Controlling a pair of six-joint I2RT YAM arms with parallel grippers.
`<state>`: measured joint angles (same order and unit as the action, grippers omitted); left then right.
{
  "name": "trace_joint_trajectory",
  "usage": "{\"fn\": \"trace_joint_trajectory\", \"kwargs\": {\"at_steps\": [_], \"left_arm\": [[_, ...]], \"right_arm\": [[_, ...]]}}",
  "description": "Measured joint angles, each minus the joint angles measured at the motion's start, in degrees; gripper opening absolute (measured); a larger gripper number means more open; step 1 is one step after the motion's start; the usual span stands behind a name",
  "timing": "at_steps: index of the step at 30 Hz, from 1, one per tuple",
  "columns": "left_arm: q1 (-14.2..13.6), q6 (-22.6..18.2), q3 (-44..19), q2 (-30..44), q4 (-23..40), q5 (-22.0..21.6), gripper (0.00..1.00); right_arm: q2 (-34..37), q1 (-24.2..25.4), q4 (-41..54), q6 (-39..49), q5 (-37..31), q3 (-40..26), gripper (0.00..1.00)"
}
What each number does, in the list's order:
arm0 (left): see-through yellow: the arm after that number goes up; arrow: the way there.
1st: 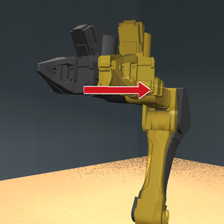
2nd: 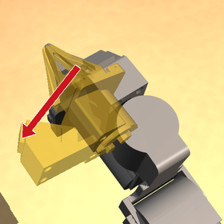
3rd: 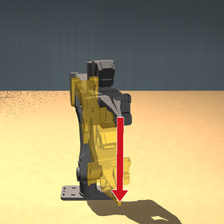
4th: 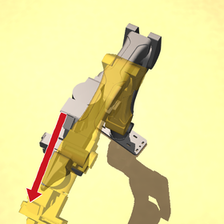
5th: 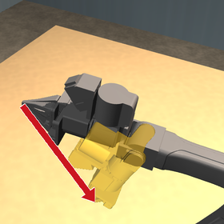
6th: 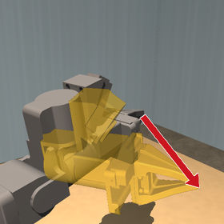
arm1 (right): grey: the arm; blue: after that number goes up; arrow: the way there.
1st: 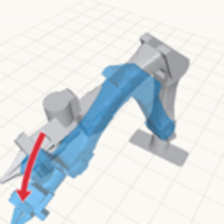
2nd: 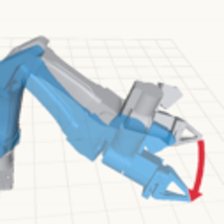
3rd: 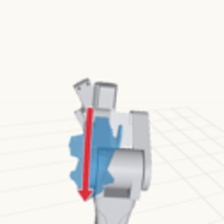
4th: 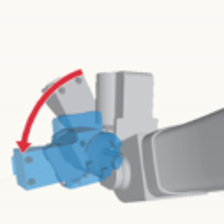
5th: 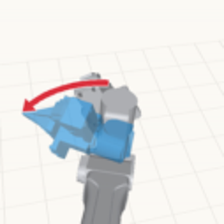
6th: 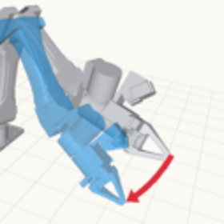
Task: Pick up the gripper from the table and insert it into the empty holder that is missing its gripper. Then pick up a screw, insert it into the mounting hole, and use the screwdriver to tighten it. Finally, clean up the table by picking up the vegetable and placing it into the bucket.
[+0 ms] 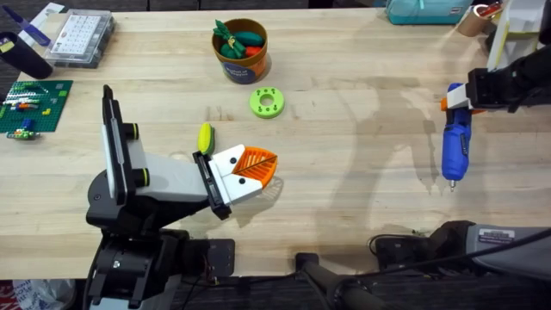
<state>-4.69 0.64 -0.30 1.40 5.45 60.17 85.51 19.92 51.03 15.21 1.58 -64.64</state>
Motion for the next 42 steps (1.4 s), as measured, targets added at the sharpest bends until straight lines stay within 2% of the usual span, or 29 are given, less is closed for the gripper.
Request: {"fn": "trace_joint_trajectory", "kwargs": {"at_steps": [15, 23, 27, 32, 33, 34, 35, 37, 39, 42], "left_arm": [[0.0, 0.0, 0.0, 0.0, 0.2, 0.2, 0.013], [0.0, 0.0, 0.0, 0.0, 0.2, 0.2, 0.013], [0.0, 0.0, 0.0, 0.0, 0.2, 0.2, 0.013], [0.0, 0.0, 0.0, 0.0, 0.2, 0.2, 0.013], [0.0, 0.0, 0.0, 0.0, 0.2, 0.2, 0.013], [0.0, 0.0, 0.0, 0.0, 0.2, 0.2, 0.013], [0.0, 0.0, 0.0, 0.0, 0.2, 0.2, 0.013], [0.0, 0.0, 0.0, 0.0, 0.2, 0.2, 0.013], [0.0, 0.0, 0.0, 0.0, 0.2, 0.2, 0.013], [0.0, 0.0, 0.0, 0.0, 0.2, 0.2, 0.013]], "right_arm": [[1.4, 0.0, -2.7, 0.1, 0.3, 0.2, 0.065], [7.2, 0.0, -5.6, 0.1, 0.7, 0.3, 0.065], [12.5, 0.0, -8.1, 0.0, 0.9, 0.3, 0.065], [14.2, 0.0, -9.3, 0.0, 0.9, 0.3, 0.063], [14.5, 0.0, -9.2, -0.2, 1.2, 0.3, 0.275], [14.5, 0.0, -9.1, -0.2, 1.3, 0.3, 0.418], [14.5, 0.0, -9.1, -0.2, 1.3, 0.3, 0.553], [14.5, -0.1, -8.9, 0.0, 1.6, 0.3, 0.754], [14.5, -0.1, -8.7, 0.0, 1.8, 0.3, 0.872], [14.4, -0.3, -8.2, 0.2, 2.0, 0.2, 0.984]]}}
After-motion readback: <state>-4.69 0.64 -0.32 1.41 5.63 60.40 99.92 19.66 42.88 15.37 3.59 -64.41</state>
